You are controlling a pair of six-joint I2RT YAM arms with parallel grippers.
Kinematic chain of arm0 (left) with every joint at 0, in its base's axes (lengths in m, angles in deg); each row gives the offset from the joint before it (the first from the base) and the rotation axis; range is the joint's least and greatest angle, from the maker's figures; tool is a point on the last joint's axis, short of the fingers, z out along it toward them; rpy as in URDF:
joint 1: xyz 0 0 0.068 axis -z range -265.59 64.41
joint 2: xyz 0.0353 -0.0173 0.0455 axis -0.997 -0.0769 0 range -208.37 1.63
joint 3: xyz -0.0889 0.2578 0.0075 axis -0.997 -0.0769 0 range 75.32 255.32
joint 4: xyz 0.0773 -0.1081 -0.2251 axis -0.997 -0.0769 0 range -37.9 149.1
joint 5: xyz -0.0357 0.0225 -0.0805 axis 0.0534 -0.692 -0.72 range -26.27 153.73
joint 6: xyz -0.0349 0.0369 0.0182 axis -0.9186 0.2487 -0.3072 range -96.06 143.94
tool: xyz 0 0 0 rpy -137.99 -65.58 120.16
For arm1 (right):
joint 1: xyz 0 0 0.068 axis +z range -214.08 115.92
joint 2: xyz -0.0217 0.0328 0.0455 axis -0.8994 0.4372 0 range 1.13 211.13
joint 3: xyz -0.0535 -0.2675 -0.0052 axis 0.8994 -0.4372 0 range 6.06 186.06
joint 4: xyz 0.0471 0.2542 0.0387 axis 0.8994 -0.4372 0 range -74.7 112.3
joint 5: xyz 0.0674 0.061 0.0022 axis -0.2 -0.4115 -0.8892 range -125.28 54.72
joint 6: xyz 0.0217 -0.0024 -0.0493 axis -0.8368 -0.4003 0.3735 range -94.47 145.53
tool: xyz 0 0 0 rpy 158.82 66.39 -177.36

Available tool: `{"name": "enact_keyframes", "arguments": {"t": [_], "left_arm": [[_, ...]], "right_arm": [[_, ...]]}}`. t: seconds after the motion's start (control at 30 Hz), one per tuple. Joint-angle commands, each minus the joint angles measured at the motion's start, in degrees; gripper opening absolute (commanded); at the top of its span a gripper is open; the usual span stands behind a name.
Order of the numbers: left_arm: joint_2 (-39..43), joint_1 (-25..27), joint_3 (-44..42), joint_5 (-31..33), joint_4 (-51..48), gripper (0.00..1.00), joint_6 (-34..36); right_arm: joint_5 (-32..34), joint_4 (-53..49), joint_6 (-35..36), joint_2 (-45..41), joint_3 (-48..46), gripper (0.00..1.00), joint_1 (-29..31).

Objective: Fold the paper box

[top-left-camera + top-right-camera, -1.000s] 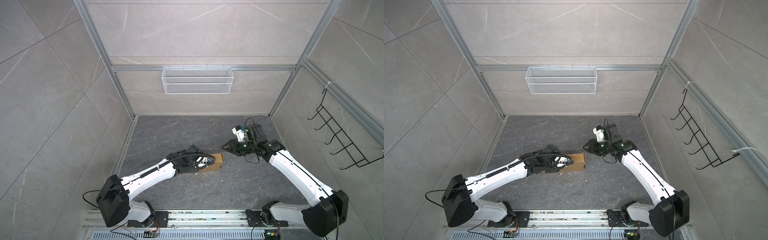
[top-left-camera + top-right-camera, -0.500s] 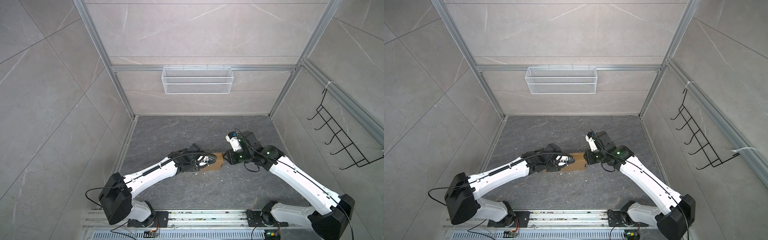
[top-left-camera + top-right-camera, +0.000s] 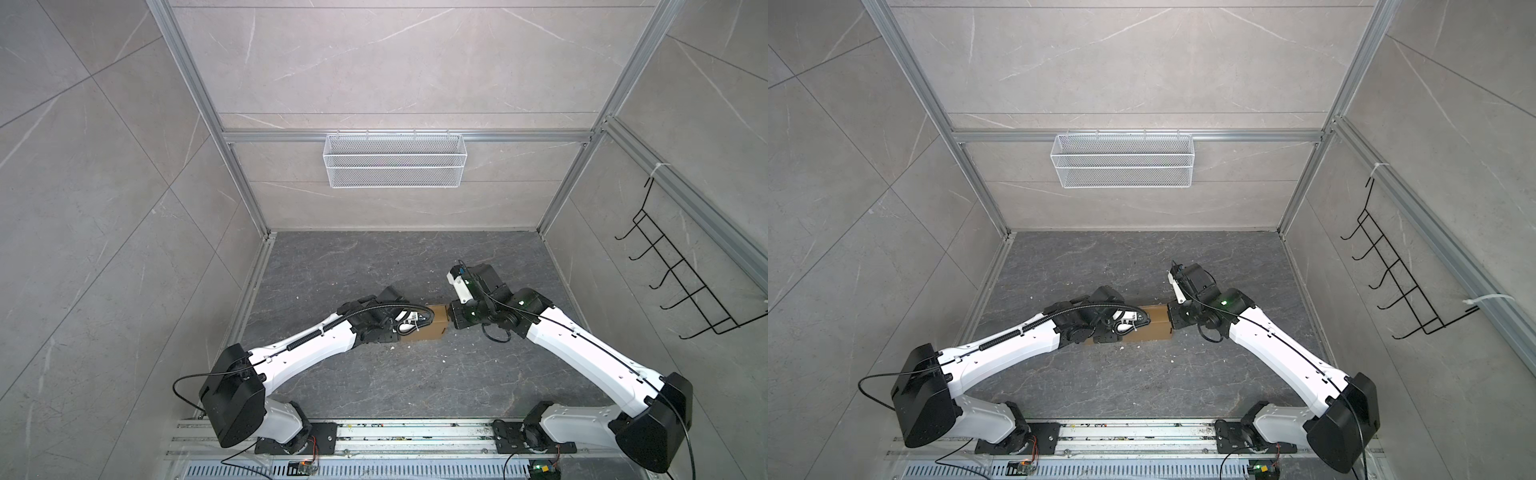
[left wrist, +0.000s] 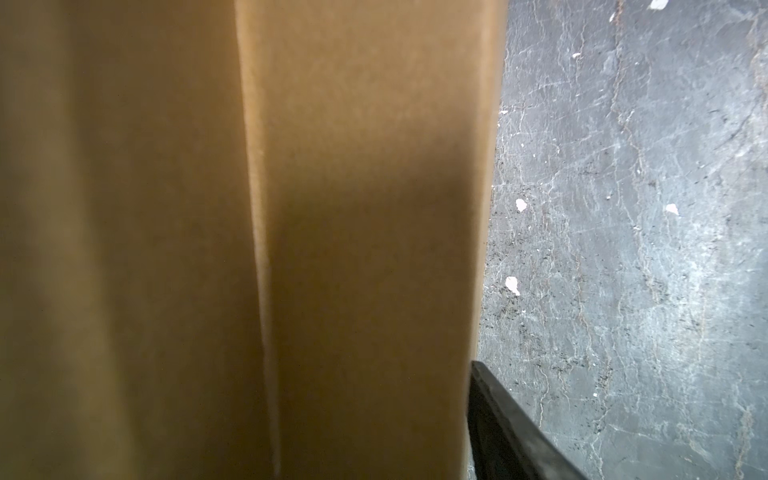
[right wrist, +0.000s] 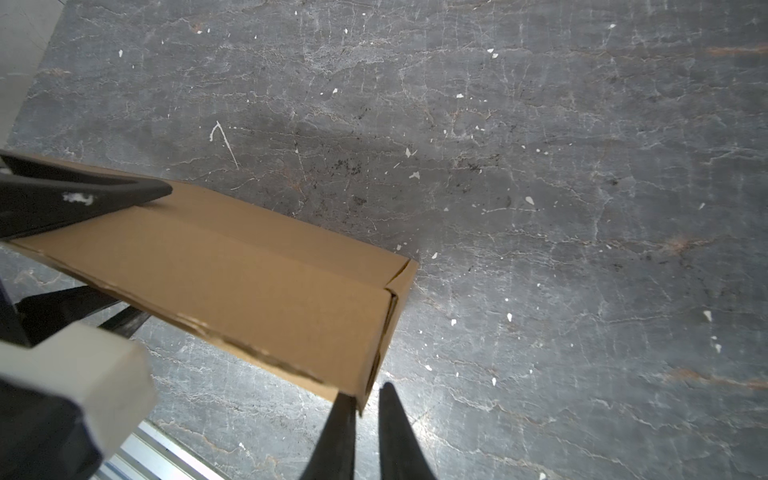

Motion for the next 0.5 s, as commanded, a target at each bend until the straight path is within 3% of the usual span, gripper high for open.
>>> {"name": "enact_keyframes", "arguments": {"t": [0.0,0.27,0.47], "left_arm": [[-2.1,-0.1,0.3,-2.5,-3.1,0.63,0.0],[-3.0,-0.1,1.5,-2.8,-3.8,0.64,-0.3],[-3.1,-0.3,1.6,-2.9,-3.8,0.65,-0.5]], "right_arm": [[1.4,2.0,0.1,0.2,0.0,0.12,0.8],[5.5,2.5,0.0,0.4,-0.9,0.00,3.0],[8.7,3.6,-0.3,0.5,-2.7,0.00,4.9]]}}
